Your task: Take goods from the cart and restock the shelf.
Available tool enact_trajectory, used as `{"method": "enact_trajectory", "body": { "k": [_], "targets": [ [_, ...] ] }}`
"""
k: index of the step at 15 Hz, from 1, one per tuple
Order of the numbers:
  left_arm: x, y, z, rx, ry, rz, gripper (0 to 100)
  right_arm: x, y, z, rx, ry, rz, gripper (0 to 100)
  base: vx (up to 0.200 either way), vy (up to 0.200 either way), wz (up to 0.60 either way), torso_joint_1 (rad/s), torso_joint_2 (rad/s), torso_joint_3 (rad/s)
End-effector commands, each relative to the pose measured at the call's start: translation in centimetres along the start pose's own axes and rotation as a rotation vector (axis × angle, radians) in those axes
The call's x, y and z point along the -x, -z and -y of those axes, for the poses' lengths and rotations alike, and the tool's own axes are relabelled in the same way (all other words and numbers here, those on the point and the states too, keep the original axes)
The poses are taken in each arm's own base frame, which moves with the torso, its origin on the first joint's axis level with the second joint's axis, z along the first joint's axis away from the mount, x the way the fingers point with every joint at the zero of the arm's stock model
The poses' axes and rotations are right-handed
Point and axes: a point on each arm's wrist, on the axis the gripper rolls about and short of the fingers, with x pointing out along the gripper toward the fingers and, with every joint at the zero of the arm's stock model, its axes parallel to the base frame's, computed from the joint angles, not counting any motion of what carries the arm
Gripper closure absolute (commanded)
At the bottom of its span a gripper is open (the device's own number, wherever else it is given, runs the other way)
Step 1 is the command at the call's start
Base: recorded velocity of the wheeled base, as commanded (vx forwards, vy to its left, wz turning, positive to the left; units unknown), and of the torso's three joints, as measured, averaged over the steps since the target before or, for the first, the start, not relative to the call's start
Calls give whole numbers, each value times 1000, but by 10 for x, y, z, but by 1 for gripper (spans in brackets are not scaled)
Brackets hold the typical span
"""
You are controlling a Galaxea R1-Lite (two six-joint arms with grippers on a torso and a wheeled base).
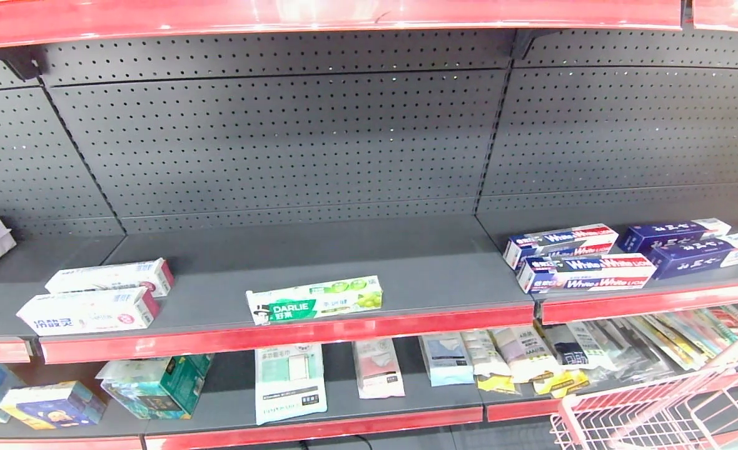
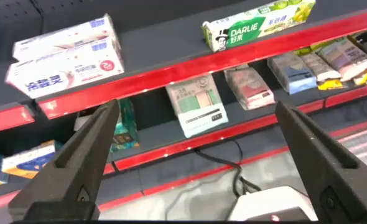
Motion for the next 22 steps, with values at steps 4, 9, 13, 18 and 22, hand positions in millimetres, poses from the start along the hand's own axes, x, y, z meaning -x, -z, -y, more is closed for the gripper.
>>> {"method": "enact_trajectory", "body": {
  "k": [4, 9, 13, 18, 22],
  "targets": [
    [29, 66, -1, -15, -54, 118, 0, -21, -33, 8, 14, -69, -73, 100, 0, 0, 0, 0, 0, 0],
    [23, 77, -1, -19, -106, 82, 0, -23, -29, 7, 21, -76, -100, 100, 0, 0, 240, 1, 1, 1],
    [22, 78, -1, -17, -120, 76, 0, -27, -30, 7, 22, -82, -121, 100, 0, 0, 600, 8, -1, -5],
    [22, 79, -1, 0, -112, 82, 0, -36, -37, 8, 25, -96, -157, 100, 0, 0, 600, 5, 1, 1],
    [17, 81, 0, 19, -113, 104, 0, -63, -52, 10, 45, -154, -236, 100, 0, 0, 0, 0, 0, 0]
  ]
}}
